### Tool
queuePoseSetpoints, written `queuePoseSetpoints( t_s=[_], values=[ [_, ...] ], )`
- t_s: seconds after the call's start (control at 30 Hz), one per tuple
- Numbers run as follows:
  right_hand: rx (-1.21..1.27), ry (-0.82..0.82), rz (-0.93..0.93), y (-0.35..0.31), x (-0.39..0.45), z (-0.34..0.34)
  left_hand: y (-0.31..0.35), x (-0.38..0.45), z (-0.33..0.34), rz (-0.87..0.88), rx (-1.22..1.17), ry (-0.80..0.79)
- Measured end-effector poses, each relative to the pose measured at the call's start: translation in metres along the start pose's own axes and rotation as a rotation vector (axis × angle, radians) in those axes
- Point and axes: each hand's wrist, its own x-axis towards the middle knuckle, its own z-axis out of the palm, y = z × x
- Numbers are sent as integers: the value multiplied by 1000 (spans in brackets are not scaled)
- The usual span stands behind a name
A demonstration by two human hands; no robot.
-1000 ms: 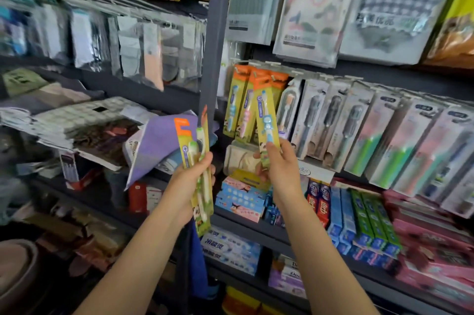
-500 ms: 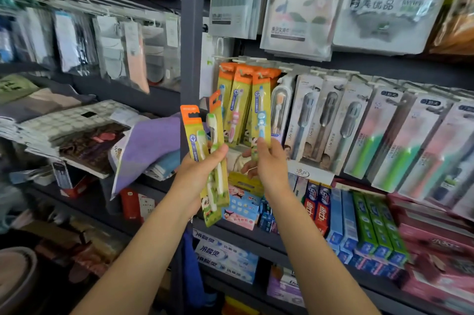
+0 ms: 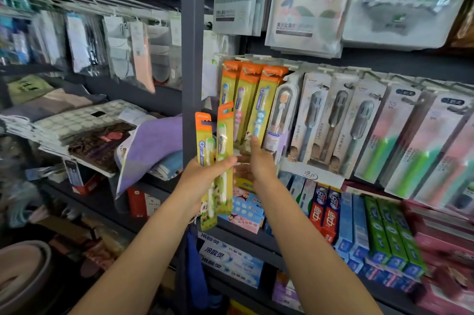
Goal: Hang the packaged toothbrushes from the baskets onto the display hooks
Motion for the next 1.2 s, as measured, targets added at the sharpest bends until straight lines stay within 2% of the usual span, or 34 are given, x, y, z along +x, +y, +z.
queuePoseSetpoints(
  t_s=[0.1,0.17,0.33,0.43,0.5,0.6,0.7,0.87,1.2],
  values=[
    [-37,-32,124,4,2,-7,-4,3,-1,22,13,15],
    [-59,-66,137,10,-1,-13,-6,4,-2,40,34,23],
    [-85,-297,-145,24,-37,-27,-5,8,3,95,33,96],
    [-277,-385,-229,32,-52,-29,-2,10,9,132,45,141],
    [-319,-420,-241,36,-53,-29,0,11,13,148,54,137],
    [-259,-385,-282,33,-54,-29,1,13,13,166,104,124],
    [-175,-264,-358,21,-51,-30,1,15,10,160,131,128],
    [-180,-104,-462,-1,-42,-33,-1,15,4,162,132,136],
    [-175,-69,-482,-4,-44,-23,-2,12,2,144,115,152]
  ],
)
